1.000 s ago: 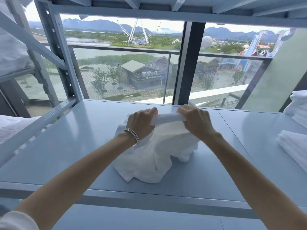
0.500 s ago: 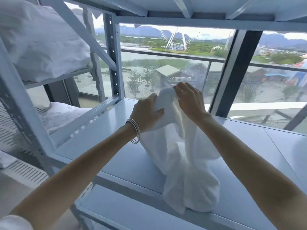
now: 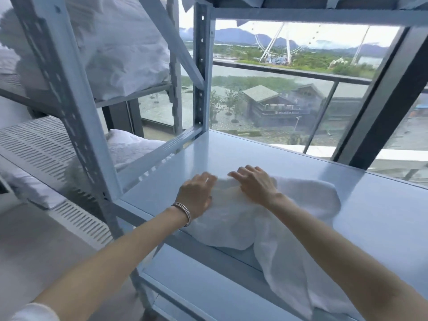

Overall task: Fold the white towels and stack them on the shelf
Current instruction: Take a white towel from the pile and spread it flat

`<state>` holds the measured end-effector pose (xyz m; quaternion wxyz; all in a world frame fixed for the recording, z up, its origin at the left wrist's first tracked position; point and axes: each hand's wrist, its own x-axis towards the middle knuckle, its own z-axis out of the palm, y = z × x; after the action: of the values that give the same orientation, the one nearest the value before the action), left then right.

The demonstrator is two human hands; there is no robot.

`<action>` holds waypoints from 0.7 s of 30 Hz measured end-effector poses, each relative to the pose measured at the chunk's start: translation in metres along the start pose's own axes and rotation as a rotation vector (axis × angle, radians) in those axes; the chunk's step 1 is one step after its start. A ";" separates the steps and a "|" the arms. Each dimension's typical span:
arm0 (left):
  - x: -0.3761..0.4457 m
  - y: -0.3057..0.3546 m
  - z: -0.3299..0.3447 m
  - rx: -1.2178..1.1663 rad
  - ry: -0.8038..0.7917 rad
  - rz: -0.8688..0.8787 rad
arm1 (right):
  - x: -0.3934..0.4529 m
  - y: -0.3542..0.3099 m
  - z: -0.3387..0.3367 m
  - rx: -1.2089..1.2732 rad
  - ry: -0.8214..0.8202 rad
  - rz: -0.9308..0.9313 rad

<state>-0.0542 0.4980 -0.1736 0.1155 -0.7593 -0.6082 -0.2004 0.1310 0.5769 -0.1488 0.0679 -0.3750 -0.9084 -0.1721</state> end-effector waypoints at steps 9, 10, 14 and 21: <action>0.024 0.010 0.011 -0.095 0.030 0.313 | -0.033 0.006 -0.034 0.106 -0.479 0.401; 0.026 0.007 0.013 -0.117 -0.025 0.309 | -0.039 0.006 -0.038 0.119 -0.516 0.401; 0.034 0.000 0.014 -0.085 -0.012 0.269 | -0.027 0.019 -0.049 -0.032 -0.399 0.331; 0.039 -0.039 0.000 0.021 0.091 -0.044 | 0.054 0.051 -0.043 -0.049 0.140 0.244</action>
<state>-0.0854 0.5414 -0.1587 0.1464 -0.7345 -0.6211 -0.2308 0.1280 0.6307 -0.0816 0.1423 -0.4711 -0.8447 -0.2104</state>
